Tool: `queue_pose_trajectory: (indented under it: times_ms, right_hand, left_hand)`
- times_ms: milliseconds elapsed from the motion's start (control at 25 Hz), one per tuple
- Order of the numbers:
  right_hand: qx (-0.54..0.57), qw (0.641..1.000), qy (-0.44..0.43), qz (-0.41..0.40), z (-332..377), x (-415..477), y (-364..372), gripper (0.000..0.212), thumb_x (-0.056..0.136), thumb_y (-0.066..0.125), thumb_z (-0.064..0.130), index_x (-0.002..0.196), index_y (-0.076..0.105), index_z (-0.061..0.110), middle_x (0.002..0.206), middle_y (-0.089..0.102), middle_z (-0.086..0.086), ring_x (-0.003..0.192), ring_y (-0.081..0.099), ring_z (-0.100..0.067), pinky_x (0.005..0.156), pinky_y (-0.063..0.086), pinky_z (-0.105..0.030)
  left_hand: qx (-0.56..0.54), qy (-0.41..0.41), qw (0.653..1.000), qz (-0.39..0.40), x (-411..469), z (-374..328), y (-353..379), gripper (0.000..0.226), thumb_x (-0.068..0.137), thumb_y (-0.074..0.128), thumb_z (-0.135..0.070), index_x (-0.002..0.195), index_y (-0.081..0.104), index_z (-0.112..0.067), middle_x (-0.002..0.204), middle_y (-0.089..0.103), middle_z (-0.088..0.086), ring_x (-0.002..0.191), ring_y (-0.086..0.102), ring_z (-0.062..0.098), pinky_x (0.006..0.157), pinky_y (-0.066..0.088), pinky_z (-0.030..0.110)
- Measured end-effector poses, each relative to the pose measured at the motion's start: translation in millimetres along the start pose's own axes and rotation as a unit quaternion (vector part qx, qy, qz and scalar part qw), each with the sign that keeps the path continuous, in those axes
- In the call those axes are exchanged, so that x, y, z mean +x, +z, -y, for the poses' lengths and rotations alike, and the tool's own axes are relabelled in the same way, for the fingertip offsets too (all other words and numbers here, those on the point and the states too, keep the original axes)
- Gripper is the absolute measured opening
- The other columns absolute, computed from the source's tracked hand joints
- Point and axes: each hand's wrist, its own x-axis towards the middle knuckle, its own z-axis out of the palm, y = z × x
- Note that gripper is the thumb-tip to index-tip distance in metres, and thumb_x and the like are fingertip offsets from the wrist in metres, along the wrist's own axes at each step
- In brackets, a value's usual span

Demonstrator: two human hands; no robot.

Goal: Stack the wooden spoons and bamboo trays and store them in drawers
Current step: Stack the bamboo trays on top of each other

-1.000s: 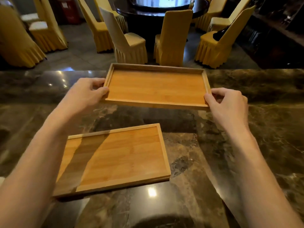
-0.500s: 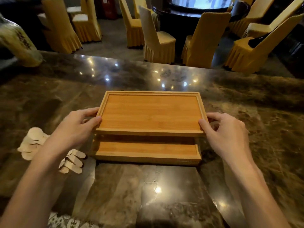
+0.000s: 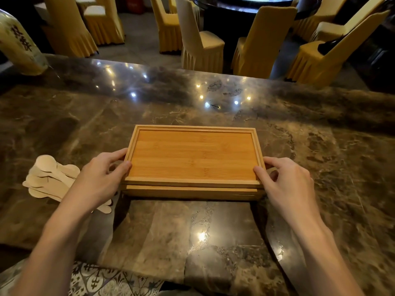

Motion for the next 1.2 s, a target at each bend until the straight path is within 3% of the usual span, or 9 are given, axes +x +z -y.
queue_pose_trajectory:
  times_ms: [160,360,600,880,1040,1200]
  right_hand:
    - [-0.008,1.000,0.004,-0.005,0.4,-3.4,0.9,0.033,0.088,0.059,0.030,0.116,0.064,0.013,0.102,0.067,-0.005,0.081,0.059,-0.015,0.071,0.043,-0.028]
    - [-0.005,1.000,0.019,-0.018,2.1,-7.3,5.0,0.035,0.089,0.058,0.029,0.119,0.062,0.011,0.108,0.065,-0.006,0.088,0.060,-0.017,0.073,0.042,-0.028]
    - [-0.002,0.999,0.026,-0.021,2.4,-11.0,6.9,0.036,0.089,0.057,0.030,0.119,0.061,0.013,0.109,0.066,-0.006,0.084,0.056,-0.013,0.072,0.042,-0.029]
    - [-0.003,0.999,0.036,-0.030,5.0,-11.2,10.2,0.037,0.089,0.056,0.033,0.121,0.060,0.014,0.109,0.068,-0.006,0.093,0.061,-0.020,0.074,0.045,-0.031]
    - [0.006,0.998,0.043,-0.040,2.6,-12.0,11.9,0.039,0.088,0.056,0.036,0.121,0.061,0.016,0.108,0.068,-0.005,0.087,0.061,-0.020,0.072,0.045,-0.032]
    - [0.028,0.992,0.079,-0.092,7.1,-22.2,13.6,0.044,0.087,0.058,0.039,0.126,0.055,0.019,0.114,0.062,-0.001,0.083,0.051,-0.007,0.074,0.043,-0.028]
  left_hand:
    - [-0.007,-0.003,1.000,0.004,-1.0,3.3,1.1,0.045,0.093,0.049,-0.025,0.137,0.041,-0.022,0.132,0.051,0.008,0.111,0.050,0.021,0.085,0.042,0.037]
    - [-0.022,0.012,1.000,-0.002,-1.1,5.4,2.8,0.044,0.093,0.048,-0.024,0.137,0.041,-0.022,0.127,0.055,0.005,0.102,0.048,0.011,0.085,0.042,0.035]
    - [-0.033,0.007,0.999,-0.004,-0.8,11.3,2.5,0.045,0.093,0.049,-0.026,0.137,0.041,-0.023,0.129,0.055,0.005,0.110,0.051,0.016,0.084,0.042,0.035]
    - [-0.040,0.024,0.999,-0.007,-0.9,16.4,2.9,0.042,0.094,0.048,-0.026,0.135,0.044,-0.026,0.117,0.054,-0.003,0.097,0.047,0.008,0.067,0.038,0.020]
    - [-0.035,0.028,0.999,0.013,-0.4,14.9,4.2,0.044,0.094,0.045,-0.027,0.138,0.039,-0.024,0.128,0.053,0.004,0.099,0.049,0.011,0.077,0.045,0.033]
    - [0.024,0.063,0.998,-0.018,-12.5,10.5,0.2,0.058,0.091,0.047,-0.036,0.143,0.027,-0.021,0.145,0.035,0.003,0.121,0.043,0.019,0.095,0.043,0.045]
